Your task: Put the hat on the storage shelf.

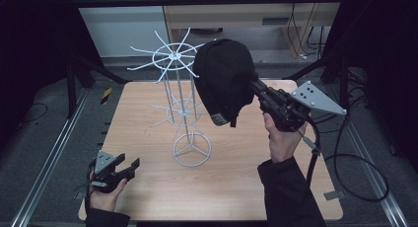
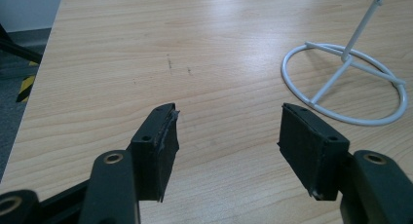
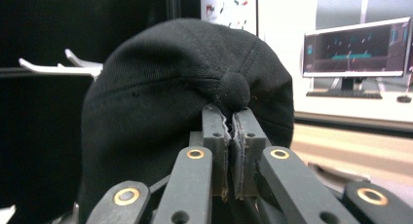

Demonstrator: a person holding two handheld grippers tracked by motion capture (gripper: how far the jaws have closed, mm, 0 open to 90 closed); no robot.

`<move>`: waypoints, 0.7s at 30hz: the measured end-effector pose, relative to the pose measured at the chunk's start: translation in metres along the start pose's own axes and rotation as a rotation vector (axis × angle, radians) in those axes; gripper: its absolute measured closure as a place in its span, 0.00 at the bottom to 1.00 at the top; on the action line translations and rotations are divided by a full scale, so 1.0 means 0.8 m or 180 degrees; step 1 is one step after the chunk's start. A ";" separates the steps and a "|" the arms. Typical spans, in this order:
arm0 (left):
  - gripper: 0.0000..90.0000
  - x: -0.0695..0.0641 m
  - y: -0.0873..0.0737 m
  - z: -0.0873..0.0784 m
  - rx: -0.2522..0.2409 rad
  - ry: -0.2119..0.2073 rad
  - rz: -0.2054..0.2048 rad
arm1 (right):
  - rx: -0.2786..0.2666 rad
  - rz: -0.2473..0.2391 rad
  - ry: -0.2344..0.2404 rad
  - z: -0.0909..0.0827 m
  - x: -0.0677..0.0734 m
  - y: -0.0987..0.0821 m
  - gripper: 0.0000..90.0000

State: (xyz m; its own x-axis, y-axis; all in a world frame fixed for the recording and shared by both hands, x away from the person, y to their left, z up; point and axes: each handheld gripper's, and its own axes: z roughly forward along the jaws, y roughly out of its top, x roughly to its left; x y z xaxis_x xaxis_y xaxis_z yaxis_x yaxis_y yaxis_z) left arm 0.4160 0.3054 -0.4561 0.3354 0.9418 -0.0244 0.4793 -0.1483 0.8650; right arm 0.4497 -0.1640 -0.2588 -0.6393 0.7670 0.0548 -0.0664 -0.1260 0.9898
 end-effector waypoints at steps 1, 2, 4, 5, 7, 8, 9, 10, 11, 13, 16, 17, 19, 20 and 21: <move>0.43 0.000 0.000 0.000 0.0002 -0.0001 -0.0001 | 0.0022 0.0035 0.0013 0.000 -0.001 -0.004 0.95; 0.43 0.000 0.000 0.000 0.0005 0.0004 -0.0003 | 0.0049 0.0064 0.0024 0.001 -0.003 -0.009 0.95; 0.43 0.000 0.000 0.001 0.0008 -0.0005 -0.0019 | 0.0117 0.0128 0.0049 0.002 -0.006 -0.019 0.94; 0.43 0.000 0.000 0.001 0.0010 -0.0003 -0.0013 | 0.0158 0.0135 0.0053 0.003 -0.007 -0.024 0.94; 0.43 0.000 0.000 0.001 0.0018 -0.0007 -0.0014 | 0.0209 0.0190 0.0077 0.005 -0.009 -0.032 0.93; 0.43 0.000 -0.001 0.001 0.0019 -0.0007 -0.0012 | 0.0225 0.0219 0.0098 0.006 -0.010 -0.036 0.92; 0.43 -0.001 -0.001 0.001 0.0021 -0.0008 -0.0012 | 0.0236 0.0238 0.0118 0.007 -0.011 -0.038 0.90; 0.43 0.000 -0.001 0.001 0.0019 -0.0005 -0.0011 | 0.0252 0.0250 0.0132 0.008 -0.011 -0.040 0.89; 0.43 0.000 0.000 0.001 0.0017 -0.0005 -0.0005 | 0.0269 0.0249 0.0121 0.009 -0.011 -0.042 0.88; 0.43 0.000 -0.001 0.001 0.0007 -0.0002 -0.0016 | 0.0286 0.0221 0.0128 0.009 -0.012 -0.043 0.85; 0.43 0.000 -0.001 0.001 0.0010 -0.0004 -0.0015 | 0.0316 0.0204 0.0115 0.009 -0.013 -0.044 0.77; 0.43 0.000 -0.001 0.001 0.0008 -0.0005 -0.0015 | 0.0324 0.0208 0.0101 0.008 -0.014 -0.045 0.74; 0.43 0.000 0.000 0.001 0.0004 0.0001 -0.0003 | 0.0335 0.0193 0.0100 0.004 -0.018 -0.046 0.68; 0.43 0.000 0.000 0.001 0.0006 0.0001 -0.0003 | 0.0345 0.0180 0.0084 0.002 -0.020 -0.047 0.65; 0.43 0.000 0.000 0.001 0.0004 0.0001 -0.0005 | 0.0352 0.0175 0.0060 -0.001 -0.022 -0.048 0.63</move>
State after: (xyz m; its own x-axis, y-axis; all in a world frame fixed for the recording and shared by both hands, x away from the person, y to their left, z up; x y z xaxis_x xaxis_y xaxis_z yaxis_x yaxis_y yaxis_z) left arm 0.4166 0.3055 -0.4567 0.3343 0.9421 -0.0256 0.4808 -0.1471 0.8644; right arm 0.4628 -0.1733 -0.2978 -0.6541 0.7487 0.1078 0.0532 -0.0966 0.9939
